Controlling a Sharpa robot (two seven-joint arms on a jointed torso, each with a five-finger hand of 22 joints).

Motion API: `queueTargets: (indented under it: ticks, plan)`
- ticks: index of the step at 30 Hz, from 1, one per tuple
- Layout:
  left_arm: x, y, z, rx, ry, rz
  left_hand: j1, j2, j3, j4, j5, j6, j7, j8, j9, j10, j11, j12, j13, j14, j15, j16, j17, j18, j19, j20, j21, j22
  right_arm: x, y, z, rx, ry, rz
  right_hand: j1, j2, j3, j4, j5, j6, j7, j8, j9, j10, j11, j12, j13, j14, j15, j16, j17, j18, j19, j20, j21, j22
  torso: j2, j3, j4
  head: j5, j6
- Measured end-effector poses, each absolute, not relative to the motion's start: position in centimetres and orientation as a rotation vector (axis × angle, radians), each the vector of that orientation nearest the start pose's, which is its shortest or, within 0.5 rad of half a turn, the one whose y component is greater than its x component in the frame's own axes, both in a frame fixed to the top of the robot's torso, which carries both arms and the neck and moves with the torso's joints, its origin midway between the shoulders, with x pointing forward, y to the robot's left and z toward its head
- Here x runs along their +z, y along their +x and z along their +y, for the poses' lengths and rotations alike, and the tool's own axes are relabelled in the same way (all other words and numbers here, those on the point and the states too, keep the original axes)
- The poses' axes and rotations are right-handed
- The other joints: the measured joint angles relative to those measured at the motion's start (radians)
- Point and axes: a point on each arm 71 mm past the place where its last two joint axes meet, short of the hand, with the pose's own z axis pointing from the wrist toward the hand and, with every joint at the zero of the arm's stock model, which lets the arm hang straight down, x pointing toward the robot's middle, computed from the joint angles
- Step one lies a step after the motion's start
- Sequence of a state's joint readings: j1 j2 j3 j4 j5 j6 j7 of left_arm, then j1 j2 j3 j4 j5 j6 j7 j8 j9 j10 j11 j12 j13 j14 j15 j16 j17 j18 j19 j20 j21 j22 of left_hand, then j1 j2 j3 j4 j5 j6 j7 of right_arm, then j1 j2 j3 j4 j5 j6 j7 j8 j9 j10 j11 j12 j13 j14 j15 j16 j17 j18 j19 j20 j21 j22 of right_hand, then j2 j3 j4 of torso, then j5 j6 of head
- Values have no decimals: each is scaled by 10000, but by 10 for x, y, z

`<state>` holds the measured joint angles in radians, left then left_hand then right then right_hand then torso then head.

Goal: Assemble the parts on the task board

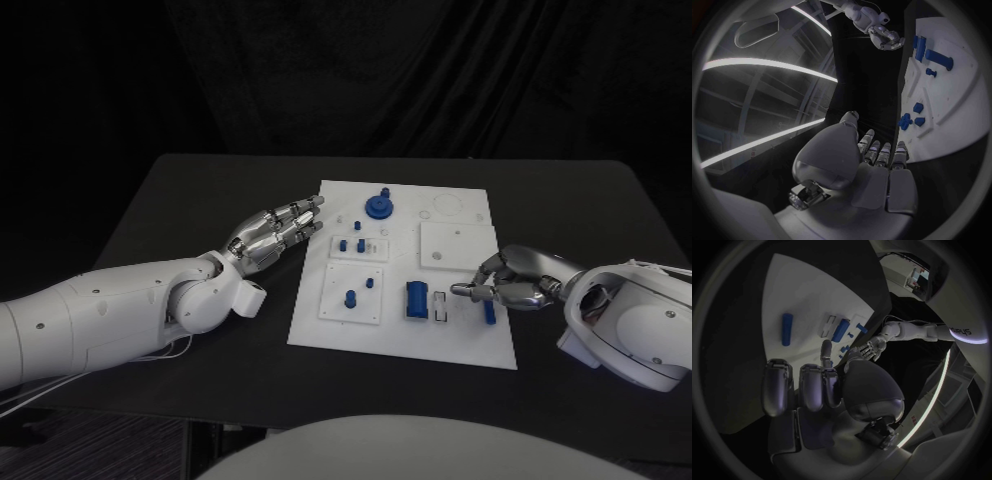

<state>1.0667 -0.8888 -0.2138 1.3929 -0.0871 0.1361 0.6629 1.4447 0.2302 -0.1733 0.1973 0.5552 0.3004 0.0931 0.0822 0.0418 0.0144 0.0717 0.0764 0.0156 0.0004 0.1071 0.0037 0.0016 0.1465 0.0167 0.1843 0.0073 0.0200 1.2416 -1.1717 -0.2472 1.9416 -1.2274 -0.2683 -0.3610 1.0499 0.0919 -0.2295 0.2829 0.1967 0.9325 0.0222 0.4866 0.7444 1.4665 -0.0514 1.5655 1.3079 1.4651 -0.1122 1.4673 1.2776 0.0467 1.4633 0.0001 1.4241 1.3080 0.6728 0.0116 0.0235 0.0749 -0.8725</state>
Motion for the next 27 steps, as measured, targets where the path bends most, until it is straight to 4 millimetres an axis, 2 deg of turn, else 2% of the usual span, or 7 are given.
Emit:
queueTargets:
  ticks: [6, 9, 14, 19, 27]
  plan:
    - [-286, 438, 253, -18242, -10326, 15784, -4, 4, 29, -30, 0, 0, 0, 40, 0, 0, 0, 0, 0, 0, 0, 0, 1, 0, 0, 0, 0, 9, -216, 369, -262, 4159, 977, 20290, 152, -141, 7, -129, 0, 175, 21, -66, -53, 0, 0, 0, -1, 0, 0, 0, -122, 0, 0, 0, 0, -1, -3, -4, 0, -18, 0]
    - [-286, 438, 253, -18250, -10327, 15787, -40, 40, 30, -30, 0, 0, 0, 40, 0, 0, 0, 0, 0, 0, 0, 0, 1, 0, 0, 0, 0, 9, -215, 368, -268, 3575, 776, 20229, 207, -87, -4, -199, 0, 210, -14, -66, -53, 0, 0, 0, -1, 0, 0, 0, -163, -1, 0, 0, 0, -1, -7, -7, -1, -20, 0]
    - [-286, 438, 254, -18221, -10336, 15779, -40, 40, 29, -30, 0, 0, 0, 40, 0, 0, -1, 0, 0, 1, 0, 0, -3, 0, 0, 0, 0, 8, -214, 366, -276, 2509, 449, 20089, 607, -127, 63, -487, 0, 319, -13, -66, 20, 0, -1, 0, -2, 0, 0, 0, -222, 0, 0, 0, 0, -2, -10, -9, -5, -55, 0]
    - [-286, 438, 253, -18243, -10326, 15787, -40, 40, 29, -29, 0, 0, 0, 40, 0, 0, -1, 0, -1, 0, 0, 0, -7, 0, 0, 0, 0, 8, -214, 367, -279, 1853, 252, 20046, 768, -114, 109, -617, 0, 319, -13, -66, 93, 0, 0, 0, -2, 0, 0, 0, -273, 0, 0, 0, 0, -2, -12, -11, 14, -149, 0]
    - [-286, 439, 252, -18246, -10318, 15793, -40, 39, 29, -29, 0, 0, 0, 40, 0, 0, -1, 0, -1, 0, 0, 0, -7, 1, 0, 0, 0, 8, -221, 368, -278, 1270, 42, 20168, 900, -129, 118, -791, 0, 412, -36, 6, 358, 0, -1, 0, -2, 0, -1, -38, -296, 0, 0, 0, -46, -3, -13, -14, 11, -172, 0]
